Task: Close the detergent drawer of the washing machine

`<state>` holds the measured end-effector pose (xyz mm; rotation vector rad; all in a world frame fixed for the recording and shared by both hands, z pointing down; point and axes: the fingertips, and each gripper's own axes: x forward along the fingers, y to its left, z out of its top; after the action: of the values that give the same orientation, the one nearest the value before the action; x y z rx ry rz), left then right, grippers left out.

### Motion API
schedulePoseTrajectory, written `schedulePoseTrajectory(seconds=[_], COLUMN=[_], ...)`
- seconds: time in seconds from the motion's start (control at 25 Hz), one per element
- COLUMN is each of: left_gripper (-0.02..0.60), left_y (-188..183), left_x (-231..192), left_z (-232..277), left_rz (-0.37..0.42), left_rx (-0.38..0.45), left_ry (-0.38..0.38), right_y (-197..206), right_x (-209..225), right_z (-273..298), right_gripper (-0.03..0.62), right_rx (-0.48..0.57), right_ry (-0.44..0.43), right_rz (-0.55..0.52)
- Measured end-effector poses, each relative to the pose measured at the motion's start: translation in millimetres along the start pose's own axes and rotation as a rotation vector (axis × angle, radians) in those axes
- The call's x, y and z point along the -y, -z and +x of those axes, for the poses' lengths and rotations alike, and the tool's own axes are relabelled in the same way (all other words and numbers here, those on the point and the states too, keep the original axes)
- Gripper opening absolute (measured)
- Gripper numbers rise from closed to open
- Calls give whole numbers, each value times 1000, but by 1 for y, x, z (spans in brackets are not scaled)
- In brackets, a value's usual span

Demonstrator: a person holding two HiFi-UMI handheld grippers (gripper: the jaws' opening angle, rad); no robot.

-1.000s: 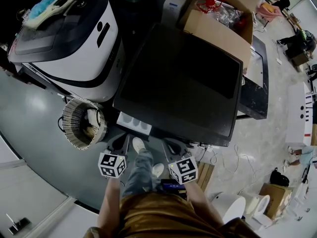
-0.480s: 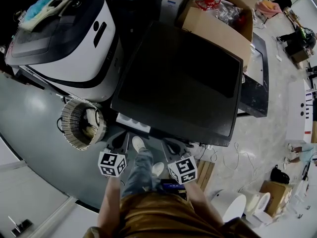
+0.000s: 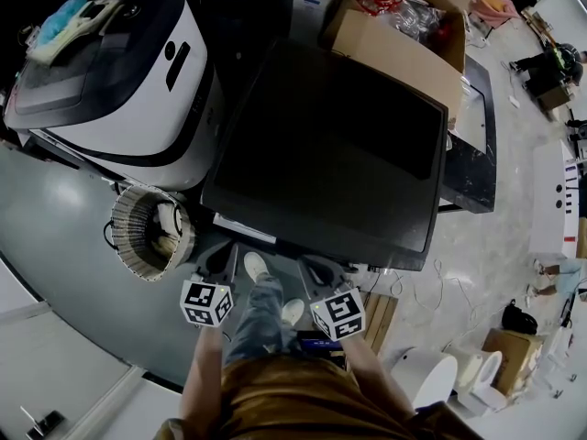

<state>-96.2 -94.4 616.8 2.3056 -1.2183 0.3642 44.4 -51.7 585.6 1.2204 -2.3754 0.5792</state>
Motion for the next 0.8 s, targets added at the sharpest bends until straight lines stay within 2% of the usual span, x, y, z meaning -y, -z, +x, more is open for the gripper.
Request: schedulePoseTrajectory(seconds=[0.8], left_gripper=[25], left_y=[-8], left_x=[-2], left_z=[11], left_rz=[-5], left_rx=[14], left_ry=[17], right_y=[3], right_x=[-6], right_z=[8], right_gripper=[12], right_rx=[-19], right_ry=[-25], right_rz=[3])
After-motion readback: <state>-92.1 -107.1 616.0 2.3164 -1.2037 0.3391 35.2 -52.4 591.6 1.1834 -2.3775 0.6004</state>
